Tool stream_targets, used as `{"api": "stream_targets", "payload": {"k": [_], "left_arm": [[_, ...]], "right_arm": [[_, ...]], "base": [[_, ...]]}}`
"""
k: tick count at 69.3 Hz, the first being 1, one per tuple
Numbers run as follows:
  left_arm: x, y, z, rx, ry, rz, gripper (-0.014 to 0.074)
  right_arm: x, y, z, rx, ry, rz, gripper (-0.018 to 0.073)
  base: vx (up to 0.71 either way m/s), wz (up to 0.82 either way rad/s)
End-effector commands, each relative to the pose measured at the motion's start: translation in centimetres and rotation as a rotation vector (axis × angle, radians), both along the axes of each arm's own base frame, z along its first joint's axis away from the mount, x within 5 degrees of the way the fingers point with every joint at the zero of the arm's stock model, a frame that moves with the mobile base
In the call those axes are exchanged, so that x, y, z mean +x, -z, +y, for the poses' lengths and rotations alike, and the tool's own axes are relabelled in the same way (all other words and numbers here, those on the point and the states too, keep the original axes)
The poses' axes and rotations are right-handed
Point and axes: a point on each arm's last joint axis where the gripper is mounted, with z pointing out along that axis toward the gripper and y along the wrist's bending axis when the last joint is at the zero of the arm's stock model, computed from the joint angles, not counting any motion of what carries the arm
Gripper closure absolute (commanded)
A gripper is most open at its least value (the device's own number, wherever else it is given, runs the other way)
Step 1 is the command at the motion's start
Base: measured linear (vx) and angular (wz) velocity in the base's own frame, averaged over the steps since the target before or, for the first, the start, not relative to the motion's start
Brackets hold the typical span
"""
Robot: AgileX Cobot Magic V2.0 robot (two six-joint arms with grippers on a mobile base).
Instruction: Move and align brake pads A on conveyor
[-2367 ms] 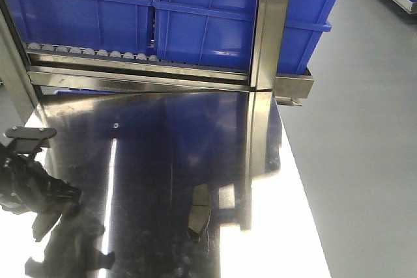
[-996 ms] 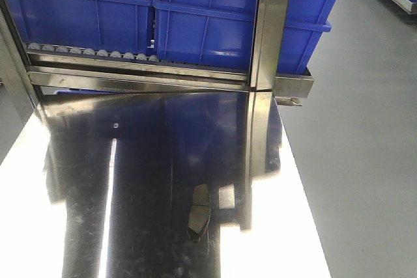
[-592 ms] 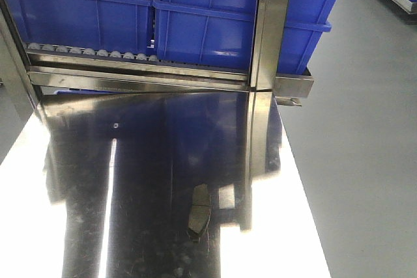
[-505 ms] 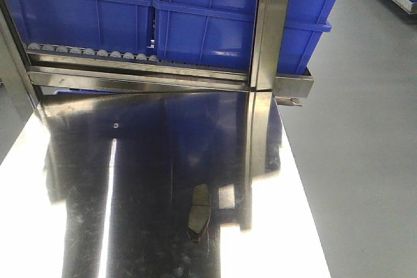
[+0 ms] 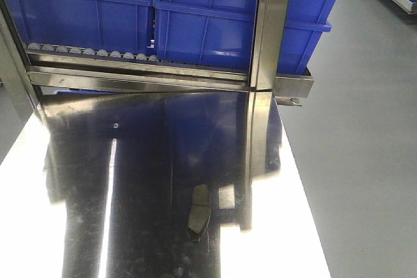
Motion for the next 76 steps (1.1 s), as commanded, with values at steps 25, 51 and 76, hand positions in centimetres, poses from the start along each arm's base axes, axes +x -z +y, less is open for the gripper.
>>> {"api": "stream_targets", "payload": {"k": [25,51,76], "left_arm": [[0.2,-1.8,0.0,-0.031,-0.005,-0.114,0.0603],[0.2,-1.8,0.0,-0.031,-0.005,-0.114,0.0603],[0.2,-1.8,0.0,-0.031,-0.005,-0.114,0.0603]], "right_arm": [[8.2,-4.1,1.1,0.104,-0.005,0.538,0.0075],[14.4,0.4,1.9,0.117,-0.007,1.027,0.0075],[18.6,0.7,8.9,0.001,-0.095,1.072,0.0075]], "base": [[0.00,0.00],[0.00,0.00],[0.00,0.00]]}}
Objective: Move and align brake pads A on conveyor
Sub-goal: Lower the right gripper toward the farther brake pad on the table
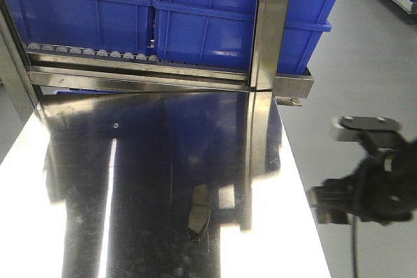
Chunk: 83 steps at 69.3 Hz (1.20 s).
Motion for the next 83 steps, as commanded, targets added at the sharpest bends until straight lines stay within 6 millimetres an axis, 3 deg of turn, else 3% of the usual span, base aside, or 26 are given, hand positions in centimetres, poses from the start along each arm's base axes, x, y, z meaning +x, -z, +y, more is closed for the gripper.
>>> {"api": "stream_targets", "payload": {"k": [1,20,33,44,58,83], "left_arm": [[0.2,-1.8,0.0,-0.031,-0.005,-0.114,0.0603],[0.2,-1.8,0.0,-0.031,-0.005,-0.114,0.0603],[0.2,-1.8,0.0,-0.031,-0.005,-0.114,0.0603],[0.2,-1.8,0.0,-0.031,-0.005,-0.114,0.0603],[0.2,-1.8,0.0,-0.031,-0.005,-0.114,0.0603],[0.2,-1.8,0.0,-0.031,-0.005,-0.114,0.0603]], "right_arm": [[1.5,-1.2,2.6,-0.007,-0.015,-0.080,0.0075],[5.2,-1.4,10.5,0.044,-0.084,-0.079,0.0075],[6.9,-1.3,14.7,0.086,-0.111,-0.067,0.0075],[8.0,0.2,17.6,0.052,-0.127,0.001,0.0075],[9.5,1.8,19.5,0.060,-0.072,0.053,0.0069],[10.6,4.4,20.0,0.033,0.001,0.089,0.0053]], "base": [[0.00,0.00],[0.00,0.00],[0.00,0.00],[0.00,0.00],[0.00,0.00],[0.00,0.00]]}}
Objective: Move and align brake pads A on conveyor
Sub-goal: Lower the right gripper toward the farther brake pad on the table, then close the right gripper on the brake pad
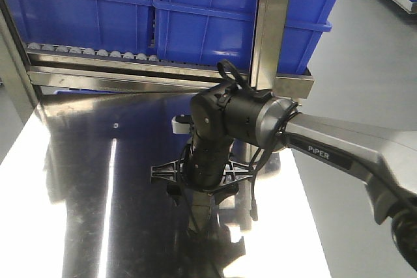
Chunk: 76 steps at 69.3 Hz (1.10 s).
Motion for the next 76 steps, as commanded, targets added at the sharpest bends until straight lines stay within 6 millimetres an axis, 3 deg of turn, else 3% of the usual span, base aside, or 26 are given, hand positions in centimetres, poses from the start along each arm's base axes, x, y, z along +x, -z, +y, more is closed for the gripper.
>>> {"api": "stream_targets", "payload": {"k": [1,29,37,57,76], "left_arm": [[0.2,-1.8,0.0,-0.031,-0.005,-0.114,0.0603],[0.2,-1.8,0.0,-0.031,-0.005,-0.114,0.0603],[0.2,-1.8,0.0,-0.031,-0.005,-0.114,0.0603],[0.2,-1.8,0.0,-0.031,-0.005,-0.114,0.0603],[0.2,-1.8,0.0,-0.031,-0.005,-0.114,0.0603]], "right_arm": [[0.4,-2.6,0.0,0.053,0.009,-0.080,0.0053],[1.3,-0.4,-0.3,0.034,0.059,-0.030,0.0071],[1.4,-0.4,-0.5,0.025,0.060,-0.031,0.0165],[1.3,-0.4,-0.7,0.005,-0.005,-0.031,0.0572],[1.5,-2.0,-1.7,-0.051,-0.049,-0.112,0.0567]], "base": [[0.00,0.00],[0.00,0.00],[0.00,0.00],[0.00,0.00],[0.00,0.00]]}}
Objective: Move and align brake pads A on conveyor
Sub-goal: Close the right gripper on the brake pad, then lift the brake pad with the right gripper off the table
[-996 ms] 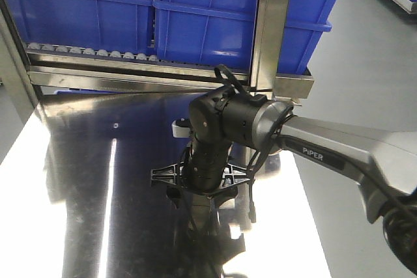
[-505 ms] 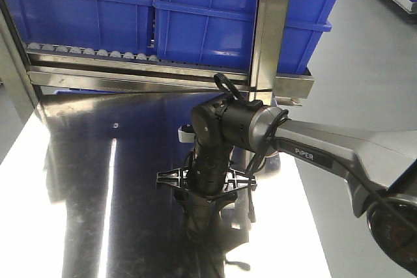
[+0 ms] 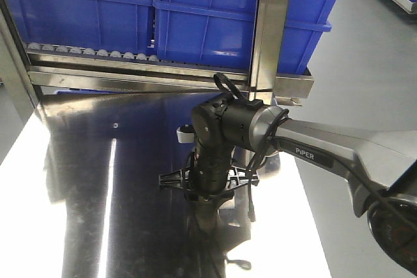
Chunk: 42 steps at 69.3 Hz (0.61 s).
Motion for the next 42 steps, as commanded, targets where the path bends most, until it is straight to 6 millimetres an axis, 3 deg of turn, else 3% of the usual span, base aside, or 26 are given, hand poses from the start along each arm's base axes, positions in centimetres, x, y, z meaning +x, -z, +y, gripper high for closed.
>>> {"api": "stream_targets", "payload": {"k": [1,17,32,42], "left_arm": [[0.2,-1.8,0.0,-0.031,-0.005,-0.114,0.0603],[0.2,-1.8,0.0,-0.031,-0.005,-0.114,0.0603],[0.2,-1.8,0.0,-0.031,-0.005,-0.114,0.0603],[0.2,-1.8,0.0,-0.031,-0.005,-0.114,0.0603]], "right_arm": [[0.3,-4.5,-0.9,0.019,-0.041,-0.124,0.0566],[-0.3,-6.6,-3.6,0.044,-0.112,-0.191,0.0564],[-1.4,-9.0,-8.7,0.085,-0.084,-0.317,0.0564],[-3.5,-10.2,-11.9,0.084,-0.114,-0.390,0.0564]], "base": [[0.00,0.00],[0.00,0.00],[0.00,0.00],[0.00,0.00]]}}
